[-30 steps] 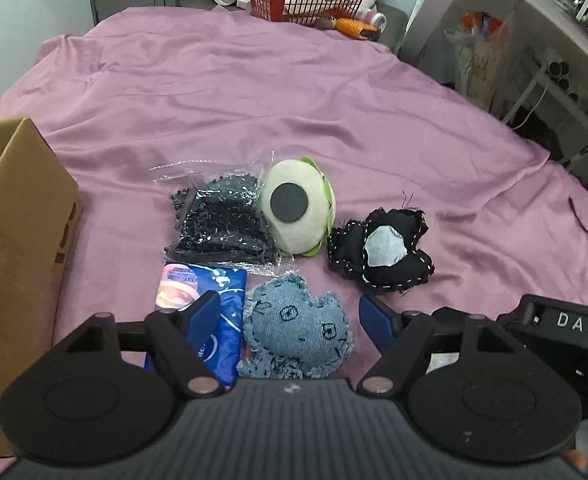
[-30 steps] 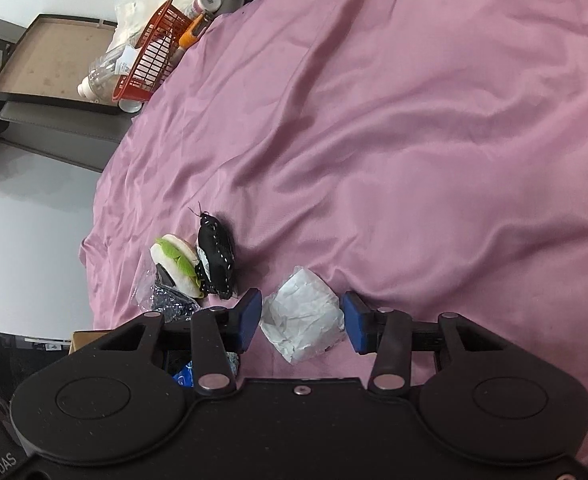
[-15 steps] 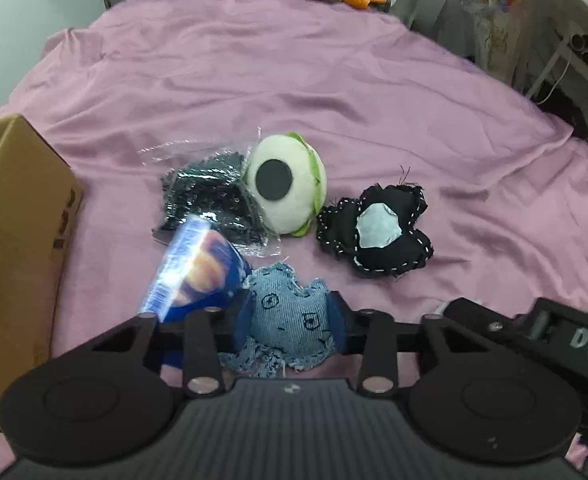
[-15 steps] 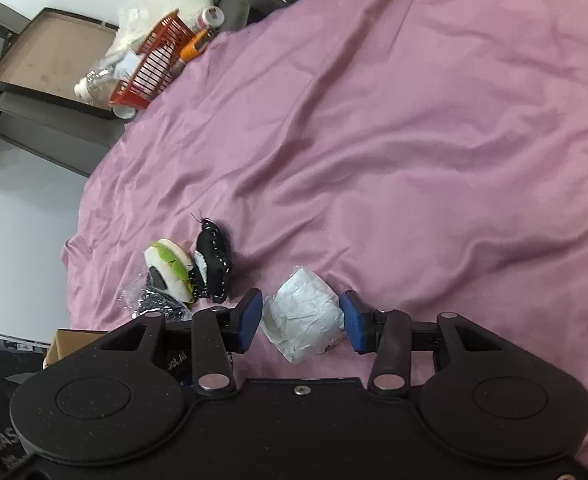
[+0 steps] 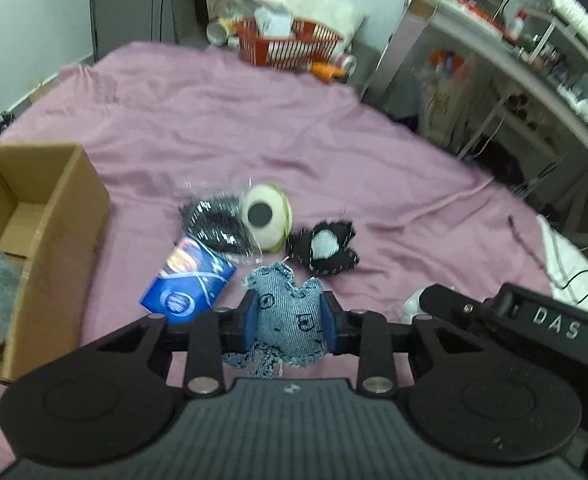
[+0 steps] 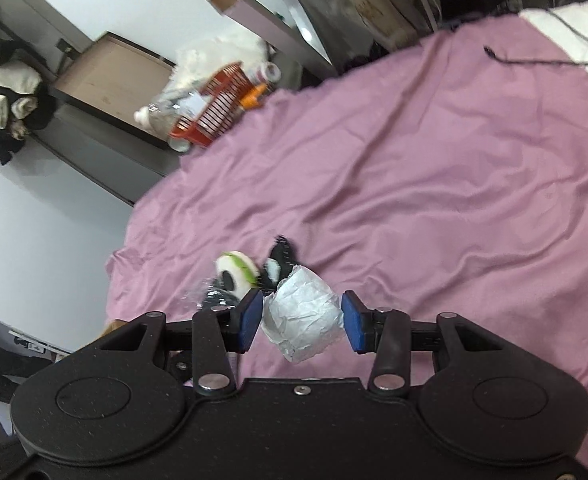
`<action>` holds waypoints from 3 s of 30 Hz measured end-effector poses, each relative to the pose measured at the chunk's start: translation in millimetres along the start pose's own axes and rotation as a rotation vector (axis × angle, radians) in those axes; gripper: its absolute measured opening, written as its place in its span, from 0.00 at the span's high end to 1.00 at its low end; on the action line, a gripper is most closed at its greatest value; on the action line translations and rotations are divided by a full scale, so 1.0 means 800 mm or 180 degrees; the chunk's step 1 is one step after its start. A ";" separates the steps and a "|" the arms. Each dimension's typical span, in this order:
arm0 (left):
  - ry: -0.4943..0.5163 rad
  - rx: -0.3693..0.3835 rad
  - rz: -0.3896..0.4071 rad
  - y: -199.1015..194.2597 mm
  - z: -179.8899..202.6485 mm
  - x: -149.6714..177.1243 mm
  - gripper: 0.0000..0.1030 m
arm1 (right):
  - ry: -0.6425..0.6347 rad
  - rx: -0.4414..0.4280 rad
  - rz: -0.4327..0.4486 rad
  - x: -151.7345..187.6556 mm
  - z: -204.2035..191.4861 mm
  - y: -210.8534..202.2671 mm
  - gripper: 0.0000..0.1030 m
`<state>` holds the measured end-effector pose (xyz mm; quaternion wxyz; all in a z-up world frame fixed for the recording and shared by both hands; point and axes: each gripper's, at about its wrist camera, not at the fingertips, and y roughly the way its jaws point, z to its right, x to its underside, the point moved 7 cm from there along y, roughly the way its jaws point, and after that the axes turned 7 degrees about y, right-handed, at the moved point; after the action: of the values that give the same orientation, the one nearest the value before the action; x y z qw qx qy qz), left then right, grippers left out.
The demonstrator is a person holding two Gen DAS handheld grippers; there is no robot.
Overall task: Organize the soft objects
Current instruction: 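Carry the patch in the left gripper to the box while the right carries the cloth there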
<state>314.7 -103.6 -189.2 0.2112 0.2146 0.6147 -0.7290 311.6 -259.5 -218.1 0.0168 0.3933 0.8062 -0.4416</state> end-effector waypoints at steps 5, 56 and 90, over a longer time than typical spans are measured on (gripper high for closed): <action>-0.0019 0.0074 0.0148 -0.041 -0.014 -0.005 0.70 | -0.0135 -0.0079 0.0200 0.004 -0.023 -0.037 0.59; -0.0766 0.0117 0.0359 -0.111 -0.275 0.016 0.69 | -0.1116 -0.0538 -0.0017 0.157 -0.229 -0.019 0.59; -0.0789 -0.0183 0.0081 -0.080 -0.314 0.005 0.25 | -0.0992 -0.0653 -0.0613 0.179 -0.241 0.046 0.32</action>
<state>288.2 154.1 -177.8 0.3009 0.1245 0.6018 -0.7293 298.7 -20.3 -179.9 0.1389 0.2376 0.8685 -0.4123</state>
